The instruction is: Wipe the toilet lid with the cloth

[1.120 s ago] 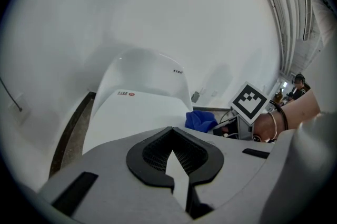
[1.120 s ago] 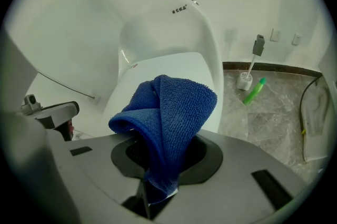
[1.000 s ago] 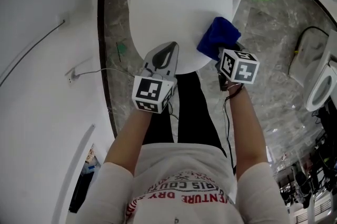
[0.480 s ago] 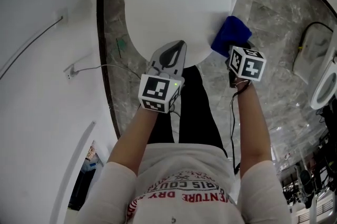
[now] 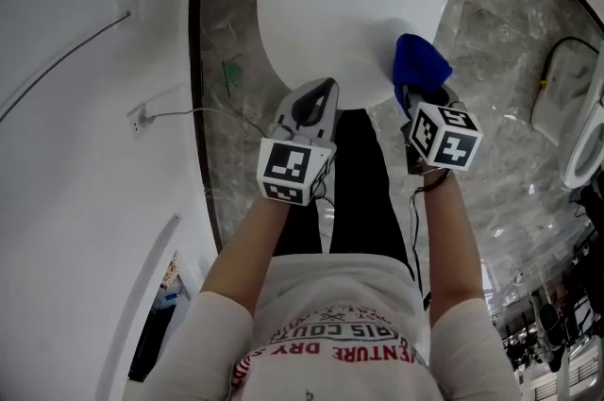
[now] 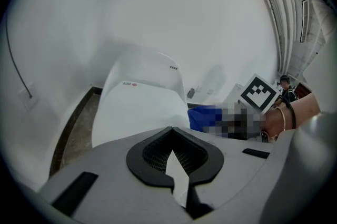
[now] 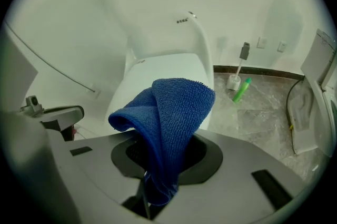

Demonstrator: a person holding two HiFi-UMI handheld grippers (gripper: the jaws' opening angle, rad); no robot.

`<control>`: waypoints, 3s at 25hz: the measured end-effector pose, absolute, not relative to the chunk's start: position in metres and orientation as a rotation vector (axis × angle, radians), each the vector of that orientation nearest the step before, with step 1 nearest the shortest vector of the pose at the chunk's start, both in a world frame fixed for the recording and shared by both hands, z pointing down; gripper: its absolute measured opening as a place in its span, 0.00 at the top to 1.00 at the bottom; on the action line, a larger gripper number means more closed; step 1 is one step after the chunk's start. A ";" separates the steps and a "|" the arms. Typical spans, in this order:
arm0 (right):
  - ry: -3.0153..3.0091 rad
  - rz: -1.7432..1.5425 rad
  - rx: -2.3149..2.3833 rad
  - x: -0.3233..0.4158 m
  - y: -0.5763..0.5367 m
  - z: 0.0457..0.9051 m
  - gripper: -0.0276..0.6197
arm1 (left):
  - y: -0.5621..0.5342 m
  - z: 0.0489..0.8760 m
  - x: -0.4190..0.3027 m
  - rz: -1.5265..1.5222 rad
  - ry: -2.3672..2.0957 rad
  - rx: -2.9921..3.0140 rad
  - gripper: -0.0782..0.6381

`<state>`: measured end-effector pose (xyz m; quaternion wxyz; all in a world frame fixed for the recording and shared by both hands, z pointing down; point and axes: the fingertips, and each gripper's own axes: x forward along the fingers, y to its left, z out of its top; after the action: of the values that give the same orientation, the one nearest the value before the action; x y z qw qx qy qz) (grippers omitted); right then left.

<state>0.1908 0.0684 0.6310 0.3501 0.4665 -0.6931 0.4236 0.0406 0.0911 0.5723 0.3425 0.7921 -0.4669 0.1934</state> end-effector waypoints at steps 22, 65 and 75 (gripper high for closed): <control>-1.924 1.134 0.983 -0.093 0.109 0.679 0.82 | 0.165 0.596 -0.176 0.498 -1.314 1.968 0.88; -1.869 1.133 1.001 0.195 0.156 0.698 0.82 | 0.161 0.593 0.078 0.502 -1.299 2.027 0.88; -1.764 1.194 1.109 0.234 0.190 0.694 0.82 | 0.199 0.587 0.086 0.424 -1.292 1.992 0.88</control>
<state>0.2340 0.1903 0.6937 0.3616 0.4305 -0.6848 0.4636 0.0862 0.1987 0.5875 0.3569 0.7715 -0.5005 0.1643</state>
